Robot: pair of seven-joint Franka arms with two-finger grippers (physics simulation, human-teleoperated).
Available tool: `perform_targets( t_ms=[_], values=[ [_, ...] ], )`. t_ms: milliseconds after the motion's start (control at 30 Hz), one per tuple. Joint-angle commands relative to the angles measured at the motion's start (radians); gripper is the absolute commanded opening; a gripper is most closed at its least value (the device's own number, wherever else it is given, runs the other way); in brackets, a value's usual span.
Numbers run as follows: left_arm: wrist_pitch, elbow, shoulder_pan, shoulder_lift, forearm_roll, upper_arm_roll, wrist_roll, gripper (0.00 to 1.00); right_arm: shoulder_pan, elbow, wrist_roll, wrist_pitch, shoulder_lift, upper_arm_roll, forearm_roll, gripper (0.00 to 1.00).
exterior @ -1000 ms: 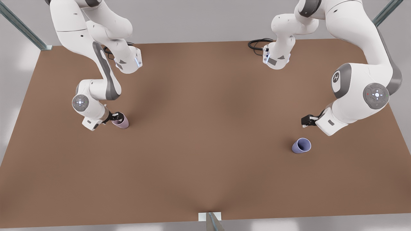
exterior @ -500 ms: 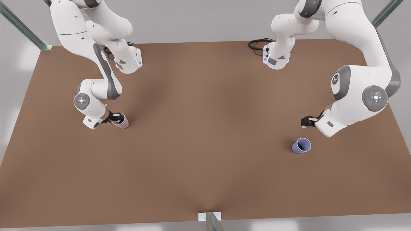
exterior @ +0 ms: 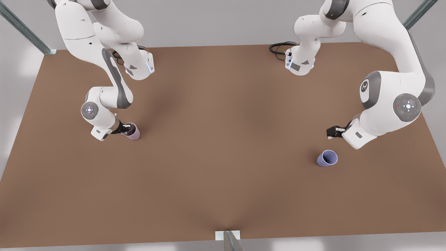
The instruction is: Stack the cups, with the pink cup at the bottom and the purple cup at the top
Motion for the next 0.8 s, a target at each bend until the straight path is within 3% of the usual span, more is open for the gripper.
perform_targets(
  t_ms=[0,100,200,267,333,533,633,767],
  values=[
    [-0.004,0.0,0.0,-0.001,0.001,0.0,-0.001,1.0,0.0,0.003,-0.007,-0.005,-0.002,0.0,-0.003,0.21],
    [-0.004,0.0,0.0,-0.001,0.001,0.0,-0.001,1.0,0.014,0.063,0.006,-0.113,-0.044,0.001,0.002,0.21],
    [-0.004,0.0,0.0,-0.001,0.001,0.0,-0.001,1.0,0.137,0.187,0.216,-0.238,-0.051,0.004,0.006,0.21],
    [-0.002,0.0,0.0,-0.001,0.001,0.0,-0.001,1.0,0.151,0.258,0.337,-0.258,-0.024,0.081,0.063,0.21],
    [-0.001,0.0,0.0,0.0,0.001,0.0,-0.001,1.0,0.192,0.422,0.519,-0.347,0.06,0.176,0.083,0.21],
    [0.008,0.007,0.002,0.02,0.002,0.0,-0.001,1.0,0.565,0.936,1.11,-0.353,0.462,0.175,0.111,0.21],
    [0.025,0.011,0.002,0.04,0.004,0.001,-0.001,1.0,0.652,1.203,1.273,-0.364,0.662,0.167,0.106,0.21],
    [0.126,0.011,0.022,0.095,0.001,0.017,0.002,1.0,0.669,1.394,1.308,-0.37,0.791,0.11,0.095,0.21]
  ],
)
